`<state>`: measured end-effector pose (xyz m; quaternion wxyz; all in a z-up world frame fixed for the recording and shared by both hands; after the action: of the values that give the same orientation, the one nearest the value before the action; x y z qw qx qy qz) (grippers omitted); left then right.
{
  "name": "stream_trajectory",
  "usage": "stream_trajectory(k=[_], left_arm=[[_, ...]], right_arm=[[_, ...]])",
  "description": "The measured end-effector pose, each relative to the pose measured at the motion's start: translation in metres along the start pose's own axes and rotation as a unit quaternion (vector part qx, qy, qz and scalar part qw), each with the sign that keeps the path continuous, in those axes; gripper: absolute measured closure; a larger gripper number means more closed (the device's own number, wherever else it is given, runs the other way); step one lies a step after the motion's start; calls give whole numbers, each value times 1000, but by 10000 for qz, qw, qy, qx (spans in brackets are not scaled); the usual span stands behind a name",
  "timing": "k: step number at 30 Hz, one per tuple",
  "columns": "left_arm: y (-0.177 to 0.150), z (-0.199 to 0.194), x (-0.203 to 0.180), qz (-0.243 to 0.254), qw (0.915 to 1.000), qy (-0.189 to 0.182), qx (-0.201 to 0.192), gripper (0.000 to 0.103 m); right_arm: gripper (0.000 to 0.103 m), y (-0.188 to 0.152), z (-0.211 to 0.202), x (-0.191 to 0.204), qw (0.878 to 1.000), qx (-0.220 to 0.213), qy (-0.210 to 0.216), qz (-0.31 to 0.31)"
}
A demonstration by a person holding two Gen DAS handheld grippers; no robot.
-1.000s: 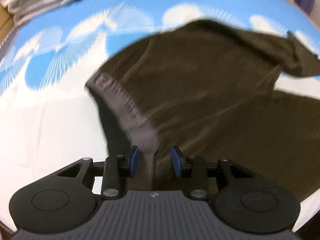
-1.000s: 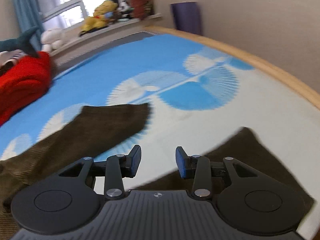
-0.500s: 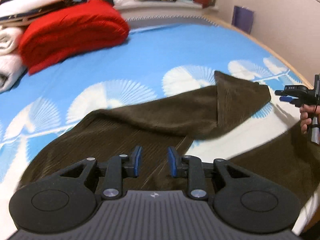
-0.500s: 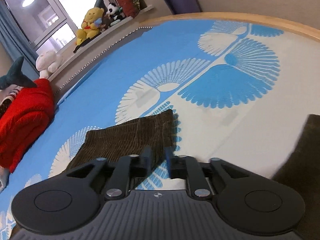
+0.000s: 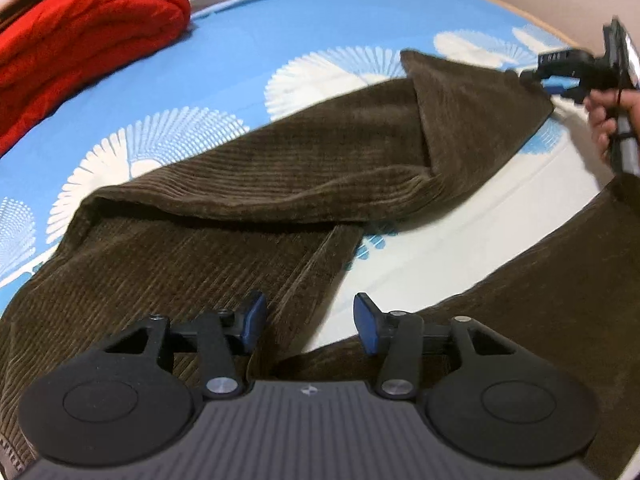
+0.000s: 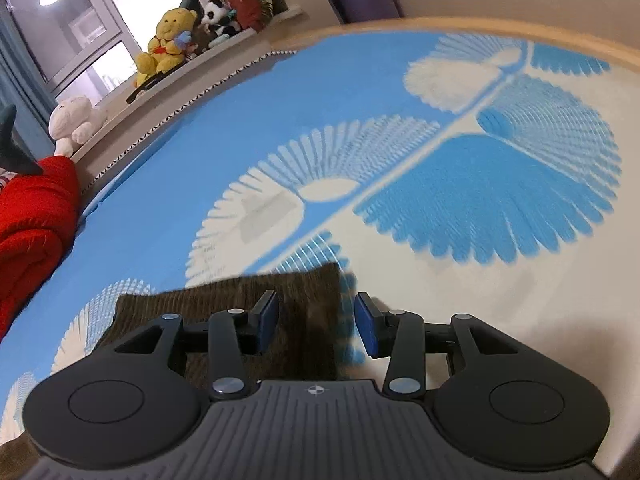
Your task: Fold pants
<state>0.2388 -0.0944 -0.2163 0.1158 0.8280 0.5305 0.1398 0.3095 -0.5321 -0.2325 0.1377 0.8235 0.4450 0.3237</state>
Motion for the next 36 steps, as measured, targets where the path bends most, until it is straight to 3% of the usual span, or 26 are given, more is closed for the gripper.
stream_trajectory(k=[1, 3, 5, 7, 10, 12, 14, 16, 17, 20, 22, 24, 29, 33, 36], left_arm=[[-2, 6, 3, -9, 10000, 23, 30, 50], [-2, 19, 8, -9, 9998, 95, 155, 62], [-2, 20, 17, -135, 9996, 121, 196, 84], [1, 18, 29, -453, 9985, -20, 310, 93], [4, 13, 45, -849, 9952, -277, 398, 95], [5, 7, 50, -839, 9955, -256, 358, 95], [4, 0, 52, -622, 9976, -1, 288, 96], [2, -3, 61, -632, 9973, 155, 351, 96], [2, -5, 66, -677, 9969, 94, 393, 96], [-3, -8, 71, -397, 9977, 16, 557, 96], [-7, -12, 69, -93, 9977, -80, 673, 96], [-10, -17, 68, 200, 9972, -90, 711, 96], [-13, -33, 66, 598, 9957, -408, 581, 96], [-22, -35, 54, 1161, 9878, -787, 674, 94], [-33, -32, 47, 1529, 9810, -827, 861, 82]], right_arm=[[68, -1, 2, 4, 10000, -4, -26, -86], [81, -1, 4, 14, 9992, -52, -180, -344], [85, 2, 0, 21, 9988, -149, -100, -446], [88, 10, -12, 31, 9981, -326, 84, -511], [89, 24, -36, 50, 9956, -536, 611, -477], [90, 37, -59, 66, 9911, -725, 1062, -348], [91, 47, -95, 73, 9819, -1399, 1273, 42], [91, 51, -122, 55, 9685, -2138, 846, 954], [91, 54, -121, 37, 9664, -2086, 372, 1455], [91, 41, -85, -19, 9654, -991, -702, 2307], [90, 28, -66, -41, 9655, -507, -1178, 2265], [90, 22, -53, -57, 9683, -164, -1076, 2247], [91, 27, -60, -58, 9749, -194, -1181, 1878], [91, 21, -83, -68, 9582, -536, -1906, 2064], [90, 7, -74, -97, 9409, -57, -2471, 2317]])
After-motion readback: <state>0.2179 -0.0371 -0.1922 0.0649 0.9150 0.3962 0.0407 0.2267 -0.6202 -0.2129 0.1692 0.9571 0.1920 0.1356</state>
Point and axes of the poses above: each gripper's, at about its wrist camera, not at the fingertips, and z roughly the way its jaws point, x to its left, y to its top, the point moved 2 cm from there along z, roughly the way its jaws point, and after that the axes turned 12 degrees about x, right-handed, at the moved point
